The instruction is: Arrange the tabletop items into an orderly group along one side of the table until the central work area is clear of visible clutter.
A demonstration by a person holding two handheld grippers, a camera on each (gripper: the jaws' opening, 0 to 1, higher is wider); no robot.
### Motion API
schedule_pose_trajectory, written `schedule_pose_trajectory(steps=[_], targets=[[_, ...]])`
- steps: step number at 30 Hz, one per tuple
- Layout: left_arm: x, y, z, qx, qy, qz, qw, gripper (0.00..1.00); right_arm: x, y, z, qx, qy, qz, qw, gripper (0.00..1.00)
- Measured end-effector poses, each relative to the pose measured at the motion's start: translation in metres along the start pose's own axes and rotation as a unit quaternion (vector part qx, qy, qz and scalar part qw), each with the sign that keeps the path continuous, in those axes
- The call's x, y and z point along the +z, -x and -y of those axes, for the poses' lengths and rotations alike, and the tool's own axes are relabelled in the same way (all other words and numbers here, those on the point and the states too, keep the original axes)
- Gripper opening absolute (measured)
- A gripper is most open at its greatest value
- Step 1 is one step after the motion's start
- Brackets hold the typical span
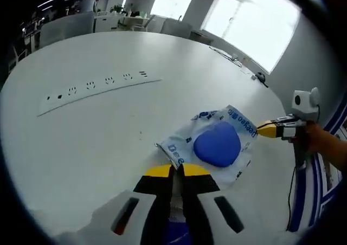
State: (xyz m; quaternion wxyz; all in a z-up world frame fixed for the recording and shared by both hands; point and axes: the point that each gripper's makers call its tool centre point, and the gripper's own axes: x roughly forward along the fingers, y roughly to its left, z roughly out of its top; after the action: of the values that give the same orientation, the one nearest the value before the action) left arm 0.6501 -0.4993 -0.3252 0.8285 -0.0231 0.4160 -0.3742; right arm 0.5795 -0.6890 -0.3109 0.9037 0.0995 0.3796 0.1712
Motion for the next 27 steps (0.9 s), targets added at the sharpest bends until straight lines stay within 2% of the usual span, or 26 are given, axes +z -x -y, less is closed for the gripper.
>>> schedule_pose_trajectory(steps=[9, 19, 23, 27], targets=[[0.001, 0.003, -0.003, 0.004, -0.001, 0.003, 1.0000, 0.12, -0.002, 0.002, 0.001, -0.004, -0.003, 0.000, 1.0000, 0.13], [0.012, 0.017, -0.002, 0.007, -0.004, 0.020, 0.9998, 0.22, -0.002, 0.009, 0.003, -0.018, -0.003, 0.006, 0.9998, 0.24], [0.016, 0.025, -0.003, 0.013, -0.007, 0.026, 0.9995, 0.32, 0.001, 0.013, 0.003, -0.026, -0.005, 0.010, 0.9996, 0.30], [0.021, 0.035, -0.007, 0.022, -0.008, 0.032, 0.9992, 0.43, 0.004, 0.017, -0.001, -0.029, -0.002, 0.015, 0.9995, 0.32]])
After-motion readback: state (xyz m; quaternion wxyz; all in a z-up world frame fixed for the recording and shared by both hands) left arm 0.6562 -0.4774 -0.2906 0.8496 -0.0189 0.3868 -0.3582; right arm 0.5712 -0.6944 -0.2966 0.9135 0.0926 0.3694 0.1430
